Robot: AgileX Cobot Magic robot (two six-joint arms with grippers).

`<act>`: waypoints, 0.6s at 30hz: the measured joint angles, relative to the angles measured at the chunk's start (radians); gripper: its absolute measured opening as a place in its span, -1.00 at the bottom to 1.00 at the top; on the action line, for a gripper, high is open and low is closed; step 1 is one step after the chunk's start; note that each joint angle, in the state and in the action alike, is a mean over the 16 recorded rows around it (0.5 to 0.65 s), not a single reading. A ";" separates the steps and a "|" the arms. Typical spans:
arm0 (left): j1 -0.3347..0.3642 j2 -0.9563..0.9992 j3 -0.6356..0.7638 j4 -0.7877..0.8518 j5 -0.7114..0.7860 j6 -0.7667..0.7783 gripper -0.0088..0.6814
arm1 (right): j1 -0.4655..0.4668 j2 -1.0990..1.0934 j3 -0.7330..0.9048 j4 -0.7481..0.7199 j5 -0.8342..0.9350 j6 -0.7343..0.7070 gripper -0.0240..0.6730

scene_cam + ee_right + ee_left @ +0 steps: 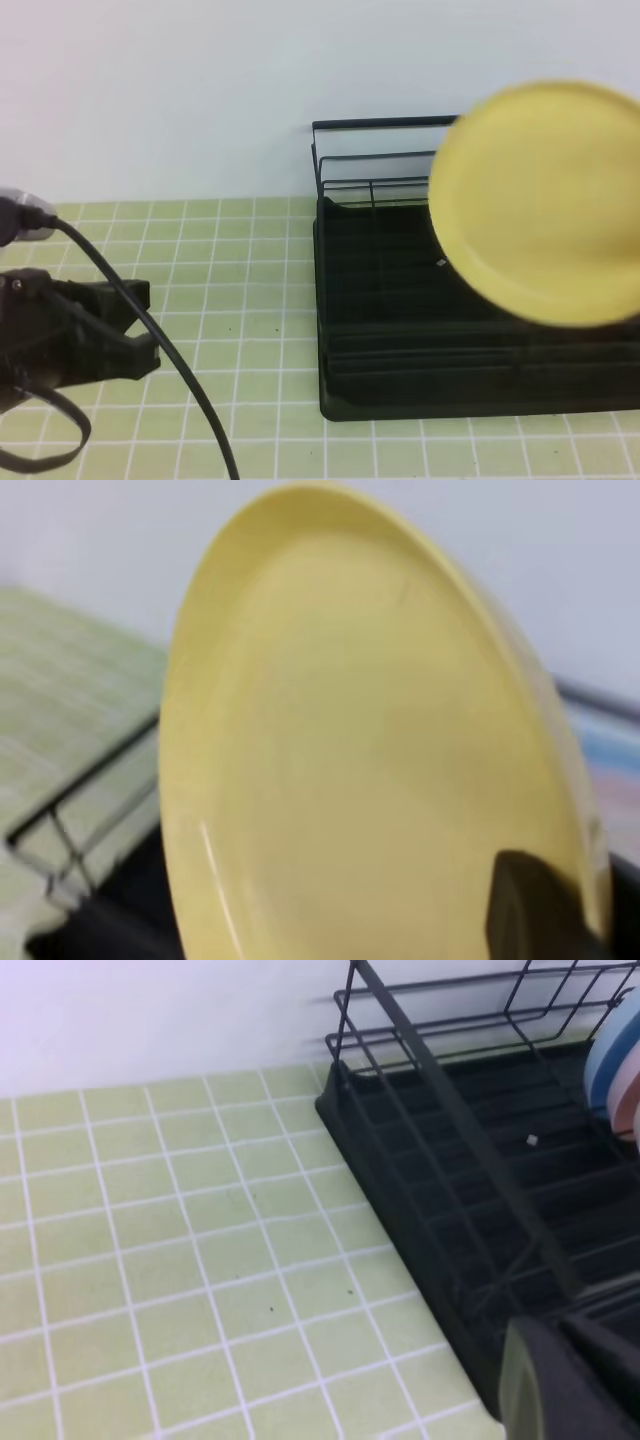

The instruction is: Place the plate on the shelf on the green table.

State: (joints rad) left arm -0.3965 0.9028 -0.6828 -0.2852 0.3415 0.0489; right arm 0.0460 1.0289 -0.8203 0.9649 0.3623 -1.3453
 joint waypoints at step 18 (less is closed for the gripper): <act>0.000 -0.002 0.000 0.002 0.023 0.000 -0.98 | 0.049 0.119 -0.222 -0.693 0.077 -0.032 -0.72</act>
State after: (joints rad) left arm -0.3960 0.9008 -0.6828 -0.2835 0.3643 0.0492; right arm 0.0948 1.1477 -1.0424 0.2715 0.4391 -1.3772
